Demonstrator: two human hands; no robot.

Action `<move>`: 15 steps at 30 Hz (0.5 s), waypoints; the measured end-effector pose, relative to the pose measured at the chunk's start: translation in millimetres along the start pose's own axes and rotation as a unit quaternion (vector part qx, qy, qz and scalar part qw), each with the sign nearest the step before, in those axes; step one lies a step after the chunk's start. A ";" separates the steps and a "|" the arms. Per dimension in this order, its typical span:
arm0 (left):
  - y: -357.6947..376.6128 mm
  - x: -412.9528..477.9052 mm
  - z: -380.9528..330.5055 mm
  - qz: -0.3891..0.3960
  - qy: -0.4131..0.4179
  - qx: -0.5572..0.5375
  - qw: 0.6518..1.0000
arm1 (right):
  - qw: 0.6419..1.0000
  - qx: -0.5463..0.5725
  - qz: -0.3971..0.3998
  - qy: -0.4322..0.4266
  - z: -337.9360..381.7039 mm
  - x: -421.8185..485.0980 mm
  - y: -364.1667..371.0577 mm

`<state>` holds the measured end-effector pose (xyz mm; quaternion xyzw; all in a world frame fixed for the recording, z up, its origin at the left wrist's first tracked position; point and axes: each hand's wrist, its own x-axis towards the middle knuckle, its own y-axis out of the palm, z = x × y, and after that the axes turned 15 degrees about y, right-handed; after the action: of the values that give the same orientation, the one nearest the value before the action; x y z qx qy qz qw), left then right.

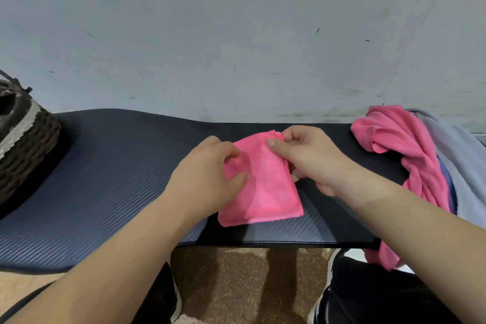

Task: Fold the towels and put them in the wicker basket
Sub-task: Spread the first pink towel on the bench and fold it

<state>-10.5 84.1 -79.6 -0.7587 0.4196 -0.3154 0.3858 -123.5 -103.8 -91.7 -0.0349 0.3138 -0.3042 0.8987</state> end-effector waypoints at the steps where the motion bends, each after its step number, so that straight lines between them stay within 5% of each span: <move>1: -0.8 -0.7 0.0 0.005 0.003 0.003 1.000 | 0.999 0.014 0.004 0.031 -2.5 3.4 0.9; 7: 5.7 -2.9 -7.9 0.150 0.063 0.063 0.985 | 0.997 -0.033 -0.026 0.063 -11.4 14.7 4.7; 12: 19.6 -5.6 1.4 0.238 0.051 0.038 0.969 | 0.955 -0.245 -0.161 -0.030 -11.3 15.9 -1.3; 15: 21.2 -6.6 8.1 0.225 0.054 0.008 0.973 | 0.943 -0.271 -0.111 -0.159 -7.4 8.2 -5.9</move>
<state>-15.3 85.1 -102.7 -0.6237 0.5969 -0.2643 0.4300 -125.9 -112.4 -100.6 -0.3600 0.2315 -0.2960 0.8539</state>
